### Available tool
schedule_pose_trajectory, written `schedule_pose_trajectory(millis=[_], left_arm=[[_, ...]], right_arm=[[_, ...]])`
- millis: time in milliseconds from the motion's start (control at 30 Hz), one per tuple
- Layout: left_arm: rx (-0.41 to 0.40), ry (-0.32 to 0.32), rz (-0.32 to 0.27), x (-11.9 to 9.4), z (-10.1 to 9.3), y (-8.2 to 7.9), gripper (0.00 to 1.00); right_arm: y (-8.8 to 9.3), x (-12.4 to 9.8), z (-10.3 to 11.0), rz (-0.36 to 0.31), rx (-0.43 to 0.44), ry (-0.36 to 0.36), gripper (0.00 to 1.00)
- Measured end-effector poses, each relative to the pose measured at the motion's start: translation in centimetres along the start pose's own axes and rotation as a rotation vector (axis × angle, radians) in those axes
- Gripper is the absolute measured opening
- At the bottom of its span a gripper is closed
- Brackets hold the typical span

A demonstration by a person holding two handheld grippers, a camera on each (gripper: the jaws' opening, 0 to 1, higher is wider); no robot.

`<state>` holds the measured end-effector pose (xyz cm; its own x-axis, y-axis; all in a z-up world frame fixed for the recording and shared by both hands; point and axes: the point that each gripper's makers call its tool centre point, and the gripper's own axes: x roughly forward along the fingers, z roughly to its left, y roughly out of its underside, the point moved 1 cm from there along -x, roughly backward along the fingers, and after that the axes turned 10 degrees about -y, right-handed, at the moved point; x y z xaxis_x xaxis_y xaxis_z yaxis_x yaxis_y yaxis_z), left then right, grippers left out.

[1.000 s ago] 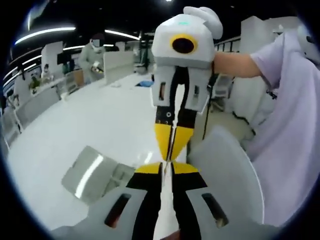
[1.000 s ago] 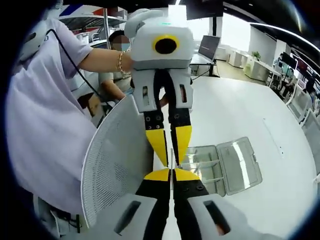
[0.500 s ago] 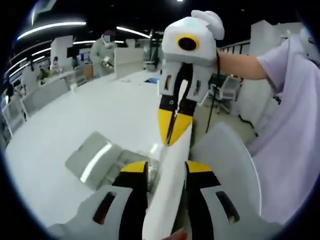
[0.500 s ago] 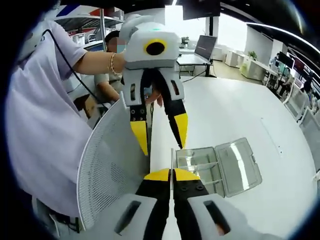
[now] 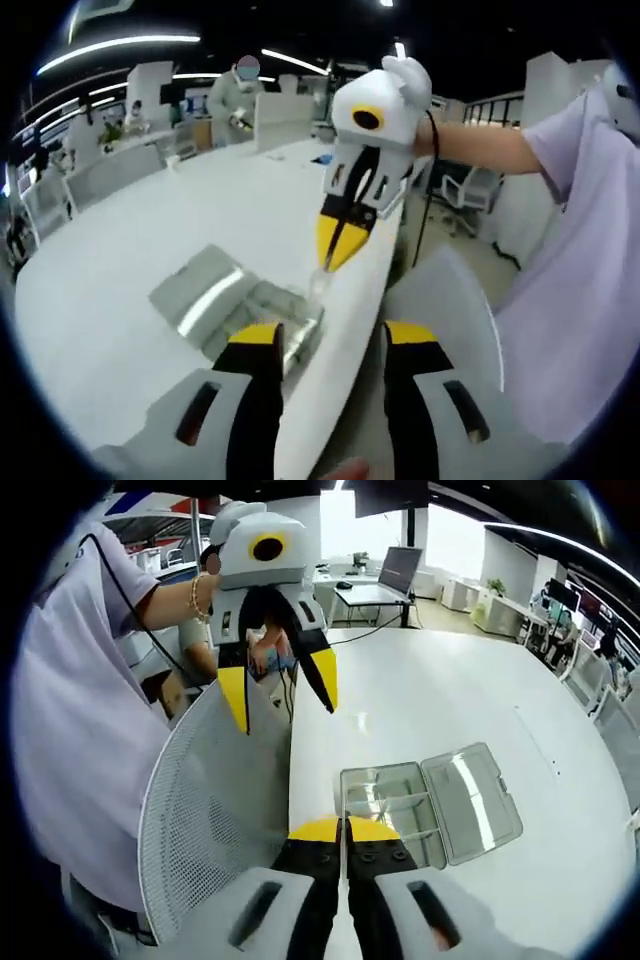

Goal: Insert the divider into the dual guide fixture by aligning both edges with the guide slots and pushing it downward to the bottom, including one-sided entry, uneven engagement, binding, and posture correction.

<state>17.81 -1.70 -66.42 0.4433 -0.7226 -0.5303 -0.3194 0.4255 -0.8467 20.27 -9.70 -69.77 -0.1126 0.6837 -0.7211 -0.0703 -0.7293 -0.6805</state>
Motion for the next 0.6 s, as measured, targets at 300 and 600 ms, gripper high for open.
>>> schedule_pose_trajectory(millis=[300,600], left_arm=[[-0.038,-0.044,-0.015,-2.2,0.5,0.2,0.4],[-0.049,-0.075,-0.026,-3.2,1.0,0.2,0.41]], right_arm=[[0.6,0.5,-0.6,0.016,-0.005,-0.004,0.0],[0.7,0.6,-1.0,0.031,-0.016,-0.006,0.0]])
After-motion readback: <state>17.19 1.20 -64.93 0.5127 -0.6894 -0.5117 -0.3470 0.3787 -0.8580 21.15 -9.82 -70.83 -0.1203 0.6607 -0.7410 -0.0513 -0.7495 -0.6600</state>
